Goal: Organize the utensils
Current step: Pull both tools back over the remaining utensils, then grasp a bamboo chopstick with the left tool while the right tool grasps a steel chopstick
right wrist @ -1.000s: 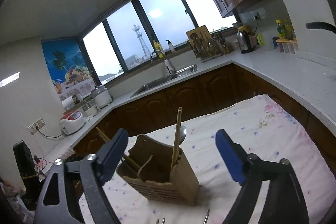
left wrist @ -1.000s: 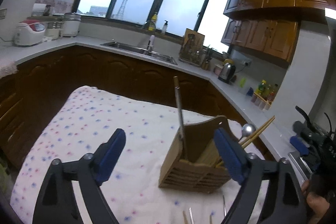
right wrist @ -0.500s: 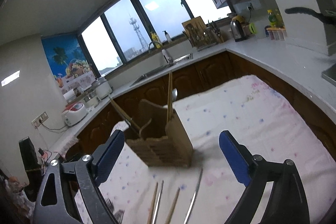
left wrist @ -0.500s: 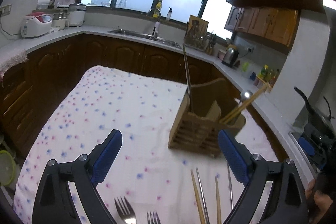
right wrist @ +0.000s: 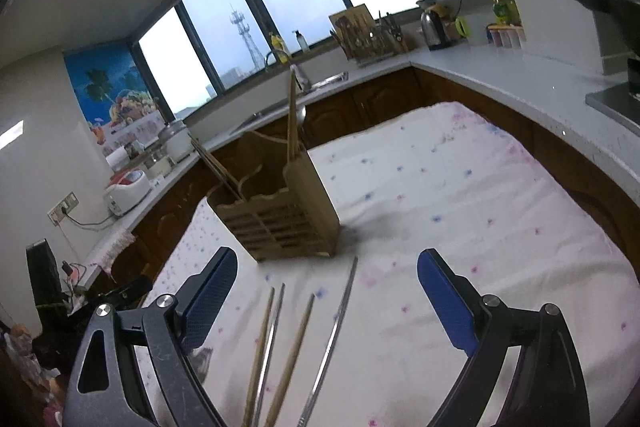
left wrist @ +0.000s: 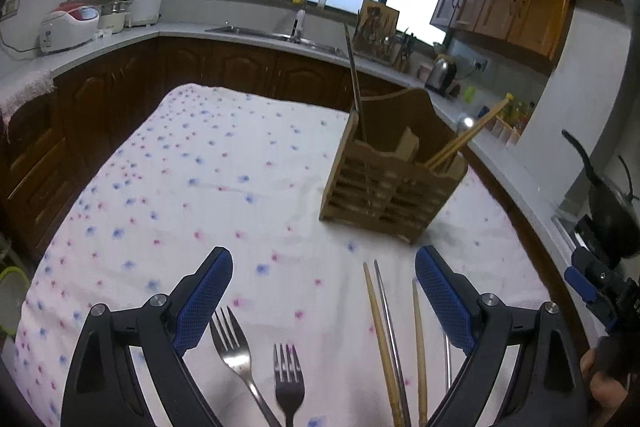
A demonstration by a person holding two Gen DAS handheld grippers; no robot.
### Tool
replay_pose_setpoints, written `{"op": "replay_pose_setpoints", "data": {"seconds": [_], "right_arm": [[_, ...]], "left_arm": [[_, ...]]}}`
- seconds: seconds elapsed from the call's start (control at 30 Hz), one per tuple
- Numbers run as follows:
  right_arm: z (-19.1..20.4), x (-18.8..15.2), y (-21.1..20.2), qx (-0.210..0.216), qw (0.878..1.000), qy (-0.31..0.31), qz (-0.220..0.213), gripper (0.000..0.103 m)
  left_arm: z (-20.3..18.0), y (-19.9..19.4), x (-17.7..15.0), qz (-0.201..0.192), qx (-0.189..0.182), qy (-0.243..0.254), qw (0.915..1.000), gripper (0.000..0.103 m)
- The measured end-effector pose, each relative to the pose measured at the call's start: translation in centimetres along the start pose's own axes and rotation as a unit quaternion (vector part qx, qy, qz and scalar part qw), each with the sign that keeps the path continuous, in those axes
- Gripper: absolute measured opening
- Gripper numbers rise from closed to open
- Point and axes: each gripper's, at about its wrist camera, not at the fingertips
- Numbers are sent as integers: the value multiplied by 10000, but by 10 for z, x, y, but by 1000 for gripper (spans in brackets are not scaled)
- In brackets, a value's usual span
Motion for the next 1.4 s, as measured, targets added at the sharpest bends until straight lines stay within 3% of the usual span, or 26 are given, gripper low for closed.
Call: {"op": "replay_pose_setpoints", "data": {"seconds": [0.53,0.9,1.4], "right_arm": [[2,-17,47,-264,9959,-336,791,90],[2,-17,94,-293,9896,-389,1356,50],[1,-13,159,-573,9776,-690,1906,25]], "left_arm": [[-19,32,0,823,259,476,9951,91],[-29,82,8,1318,94,626,9893,61],[-49,151,9,1957,-88,1032,9752,26]]}}
Point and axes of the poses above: each gripper's, at about its wrist camera, not at the fingertips, and y roughly the way its jaws point, z to its left, x to its top, and after that the axes turned 3 degrees about z, right-handed
